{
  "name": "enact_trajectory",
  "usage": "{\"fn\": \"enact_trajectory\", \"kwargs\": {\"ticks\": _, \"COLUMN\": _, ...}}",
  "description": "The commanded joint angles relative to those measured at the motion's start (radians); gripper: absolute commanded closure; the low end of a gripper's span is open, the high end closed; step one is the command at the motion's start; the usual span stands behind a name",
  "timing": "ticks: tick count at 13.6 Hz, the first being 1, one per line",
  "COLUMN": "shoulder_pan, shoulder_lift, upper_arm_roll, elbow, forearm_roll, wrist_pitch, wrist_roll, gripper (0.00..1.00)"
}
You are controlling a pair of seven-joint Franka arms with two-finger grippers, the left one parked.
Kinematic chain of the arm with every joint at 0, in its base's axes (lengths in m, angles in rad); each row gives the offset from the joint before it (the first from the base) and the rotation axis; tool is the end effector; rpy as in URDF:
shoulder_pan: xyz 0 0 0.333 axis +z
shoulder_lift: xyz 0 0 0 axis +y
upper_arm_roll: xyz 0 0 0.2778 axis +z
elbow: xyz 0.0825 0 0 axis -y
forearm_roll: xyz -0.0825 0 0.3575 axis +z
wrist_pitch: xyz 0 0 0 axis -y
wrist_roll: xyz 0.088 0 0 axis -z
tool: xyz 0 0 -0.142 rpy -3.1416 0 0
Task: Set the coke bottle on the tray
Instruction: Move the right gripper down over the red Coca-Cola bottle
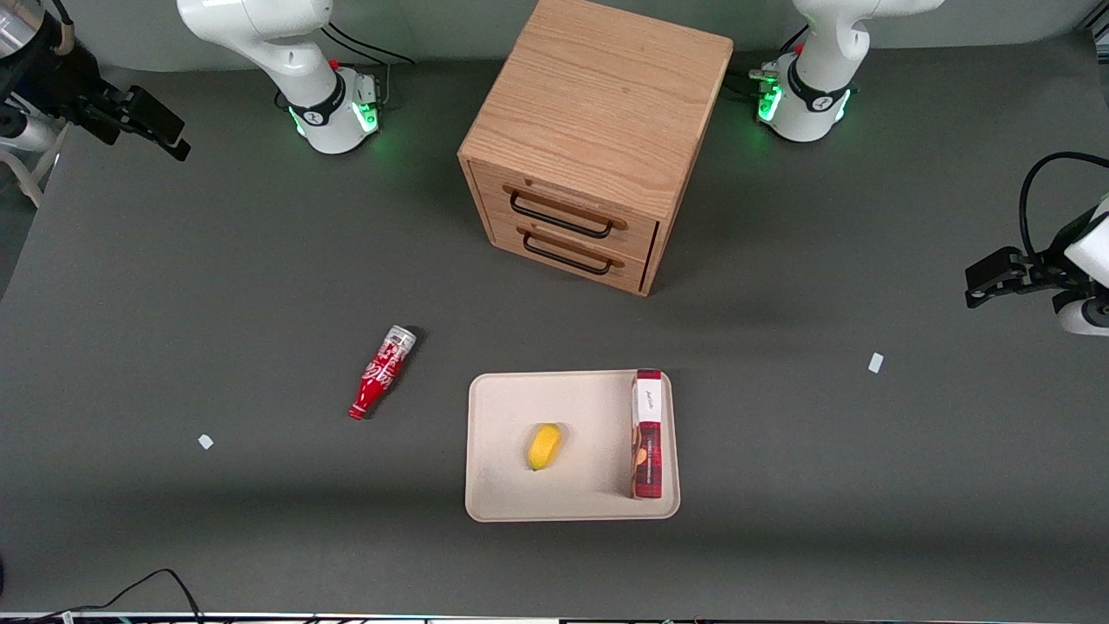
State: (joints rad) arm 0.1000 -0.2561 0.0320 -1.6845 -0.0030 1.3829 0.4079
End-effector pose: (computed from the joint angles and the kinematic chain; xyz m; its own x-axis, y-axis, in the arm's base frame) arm 0.4292 0.0583 0.6091 0.9609 -0.2744 -0.0375 -0.2734 -0.9615 0.0283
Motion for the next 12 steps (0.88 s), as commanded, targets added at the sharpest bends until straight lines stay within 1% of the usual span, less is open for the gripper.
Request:
{"fn": "enact_trajectory", "kwargs": {"ticks": 1, "shoulder_pan": 0.003, "shoulder_lift": 0.014, "upper_arm_roll": -0.02, "elbow": 0.011, "forearm_roll": 0.029, "wrist_pitch": 0.01, "wrist_roll": 0.0, "gripper": 0.0}}
{"fn": "enact_trajectory", "kwargs": {"ticks": 5, "shoulder_pan": 0.006, "shoulder_lift": 0.026, "upper_arm_roll": -0.029, "elbow": 0.019, "forearm_roll": 0.029, "wrist_pitch": -0.005, "wrist_roll": -0.046, "gripper": 0.0}}
{"fn": "enact_trajectory", "kwargs": {"ticks": 6, "shoulder_pan": 0.006, "shoulder_lift": 0.046, "upper_arm_roll": -0.03, "elbow": 0.026, "forearm_roll": 0.038, "wrist_pitch": -0.005, "wrist_roll": -0.104, "gripper": 0.0}}
{"fn": "enact_trajectory", "kwargs": {"ticks": 8, "shoulder_pan": 0.01, "shoulder_lift": 0.137, "upper_arm_roll": -0.023, "elbow": 0.121, "forearm_roll": 0.08, "wrist_pitch": -0.005, "wrist_roll": -0.098, "gripper": 0.0}}
{"fn": "enact_trajectory", "kwargs": {"ticks": 9, "shoulder_pan": 0.014, "shoulder_lift": 0.209, "upper_arm_roll": -0.017, "elbow": 0.181, "forearm_roll": 0.087, "wrist_pitch": -0.004, "wrist_roll": -0.043, "gripper": 0.0}}
{"fn": "enact_trajectory", "kwargs": {"ticks": 10, "shoulder_pan": 0.014, "shoulder_lift": 0.295, "upper_arm_roll": 0.002, "elbow": 0.231, "forearm_roll": 0.124, "wrist_pitch": 0.005, "wrist_roll": 0.033, "gripper": 0.0}}
{"fn": "enact_trajectory", "kwargs": {"ticks": 11, "shoulder_pan": 0.014, "shoulder_lift": 0.373, "upper_arm_roll": 0.017, "elbow": 0.259, "forearm_roll": 0.144, "wrist_pitch": 0.034, "wrist_roll": 0.105, "gripper": 0.0}}
{"fn": "enact_trajectory", "kwargs": {"ticks": 12, "shoulder_pan": 0.014, "shoulder_lift": 0.43, "upper_arm_roll": 0.035, "elbow": 0.256, "forearm_roll": 0.14, "wrist_pitch": 0.092, "wrist_roll": 0.15, "gripper": 0.0}}
